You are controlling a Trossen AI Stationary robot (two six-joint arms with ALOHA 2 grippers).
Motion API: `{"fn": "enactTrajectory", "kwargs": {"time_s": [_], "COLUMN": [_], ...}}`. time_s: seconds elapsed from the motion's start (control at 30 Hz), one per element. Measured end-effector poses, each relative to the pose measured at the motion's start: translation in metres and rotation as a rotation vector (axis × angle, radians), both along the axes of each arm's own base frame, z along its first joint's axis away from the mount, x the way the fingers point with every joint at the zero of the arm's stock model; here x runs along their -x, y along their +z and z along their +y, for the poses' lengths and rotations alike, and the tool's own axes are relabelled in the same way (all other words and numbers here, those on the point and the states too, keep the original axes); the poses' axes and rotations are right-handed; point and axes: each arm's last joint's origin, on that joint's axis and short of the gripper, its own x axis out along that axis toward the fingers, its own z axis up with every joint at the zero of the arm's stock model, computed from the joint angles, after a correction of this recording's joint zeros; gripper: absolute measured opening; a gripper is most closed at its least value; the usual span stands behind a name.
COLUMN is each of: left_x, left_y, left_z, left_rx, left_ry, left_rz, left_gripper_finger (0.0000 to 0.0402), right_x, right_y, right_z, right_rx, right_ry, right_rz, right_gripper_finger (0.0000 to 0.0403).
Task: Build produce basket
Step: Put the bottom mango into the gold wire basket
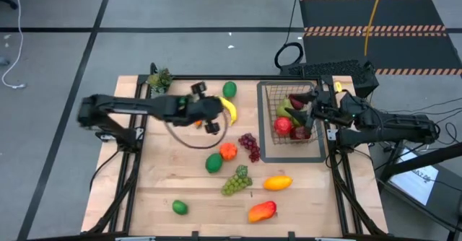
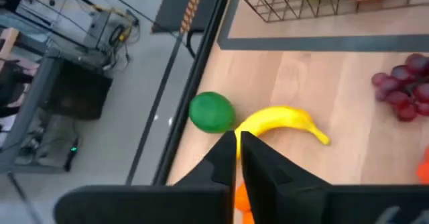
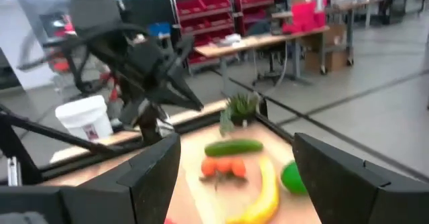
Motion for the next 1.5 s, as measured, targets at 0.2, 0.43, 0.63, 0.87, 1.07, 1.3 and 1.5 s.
{"fn": "enactTrajectory", "kwargs": {"time_s": [0.2, 0.43, 0.63, 0.87, 1.07, 1.3, 1.5], "left_x": [0.049, 0.082, 0.091, 0.100, 0.103, 0.109, 0.121], "left_y": [-0.014, -0.022, -0.010, -0.021, -0.022, -0.016, -0.006], "left_z": [-0.013, -0.018, -0.017, -0.019, -0.021, -0.020, -0.017], "left_rx": [0.027, 0.047, 0.039, 0.088, 0.085, 0.067, 0.054], "left_ry": [-0.019, -0.044, -0.111, -0.110, -0.135, -0.149, -0.138], "left_rz": [-0.149, -0.324, -0.422, -0.299, -0.265, -0.282, -0.331], "left_gripper_finger": [0.0009, 0.0026, 0.0011, 0.0006, 0.0019, 0.0003, 0.0016], "right_x": [-0.029, -0.074, -0.123, -0.186, -0.228, -0.246, -0.242], "right_y": [-0.004, -0.007, -0.008, -0.011, -0.010, -0.024, -0.036], "right_z": [-0.001, -0.004, -0.007, -0.003, 0.005, 0.012, 0.029], "right_rx": [0.001, -0.003, -0.004, 0.038, 0.088, 0.140, 0.072], "right_ry": [0.016, 0.013, 0.008, 0.041, 0.079, 0.180, 0.266], "right_rz": [-0.018, -0.067, 0.020, 0.133, 0.271, 0.341, 0.449], "right_gripper_finger": [0.0281, 0.0281, 0.0281, 0.0281, 0.0281, 0.0281, 0.0281]}}
